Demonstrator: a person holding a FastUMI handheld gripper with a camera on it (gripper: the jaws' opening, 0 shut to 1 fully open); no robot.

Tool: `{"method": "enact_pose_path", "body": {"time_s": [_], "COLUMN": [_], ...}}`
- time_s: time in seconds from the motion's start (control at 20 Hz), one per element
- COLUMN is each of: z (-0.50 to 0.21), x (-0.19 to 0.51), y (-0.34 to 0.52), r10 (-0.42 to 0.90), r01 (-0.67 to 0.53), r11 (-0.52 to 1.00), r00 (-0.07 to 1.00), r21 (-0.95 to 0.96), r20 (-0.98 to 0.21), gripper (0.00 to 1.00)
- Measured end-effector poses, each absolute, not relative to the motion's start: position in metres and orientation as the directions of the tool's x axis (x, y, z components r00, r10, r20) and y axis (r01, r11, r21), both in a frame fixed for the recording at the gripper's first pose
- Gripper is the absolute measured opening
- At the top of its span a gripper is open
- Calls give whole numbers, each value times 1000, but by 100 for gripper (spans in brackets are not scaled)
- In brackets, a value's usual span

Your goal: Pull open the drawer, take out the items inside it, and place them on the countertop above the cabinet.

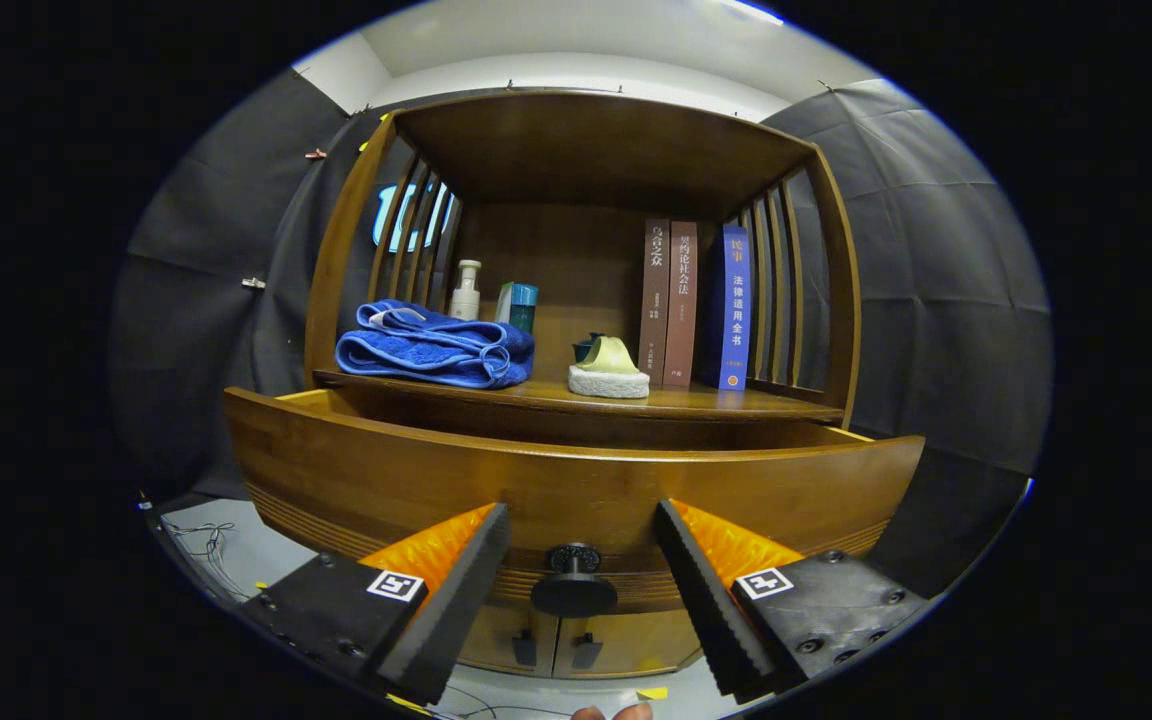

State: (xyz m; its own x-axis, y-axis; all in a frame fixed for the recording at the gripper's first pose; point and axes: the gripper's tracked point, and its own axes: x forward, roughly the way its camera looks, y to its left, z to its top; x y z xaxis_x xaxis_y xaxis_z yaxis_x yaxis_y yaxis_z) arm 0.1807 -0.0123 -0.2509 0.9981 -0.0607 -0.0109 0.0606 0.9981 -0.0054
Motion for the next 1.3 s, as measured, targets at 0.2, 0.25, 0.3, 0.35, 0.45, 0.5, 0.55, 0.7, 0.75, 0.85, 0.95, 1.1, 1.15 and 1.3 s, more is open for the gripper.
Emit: {"method": "enact_pose_path", "body": {"time_s": [0.2,0.25,0.3,0.35,0.45,0.5,0.55,0.7,0.75,0.85,0.95,1.1,1.15,1.3], "z": [-252,-252,-252,-251,-251,-252,-252,-252,-252,-252,-250,-252,-252,-241], "x": [204,210,215,220,231,235,240,253,257,265,267,266,266,257], "y": [-12,-12,-12,-11,-11,-11,-11,-12,-12,-12,-11,-12,-13,-14], "r10": [-68,-69,-69,-70,-73,-74,-74,-74,-75,-75,-75,-72,-72,-73], "r01": [68,69,69,70,73,74,74,74,75,75,75,71,71,74], "r11": [998,998,998,998,997,997,997,997,997,997,997,997,997,997], "r00": [997,997,997,997,996,996,996,996,995,994,995,995,995,994], "r21": [0,2,2,1,-2,-3,-3,-5,-2,0,-2,-15,-8,21], "r20": [-30,-32,-35,-37,-41,-42,-44,-55,-60,-73,-67,-64,-72,-79], "gripper": [98,98,98,98,98,98,98,98,98,98,99,99,98,99]}}
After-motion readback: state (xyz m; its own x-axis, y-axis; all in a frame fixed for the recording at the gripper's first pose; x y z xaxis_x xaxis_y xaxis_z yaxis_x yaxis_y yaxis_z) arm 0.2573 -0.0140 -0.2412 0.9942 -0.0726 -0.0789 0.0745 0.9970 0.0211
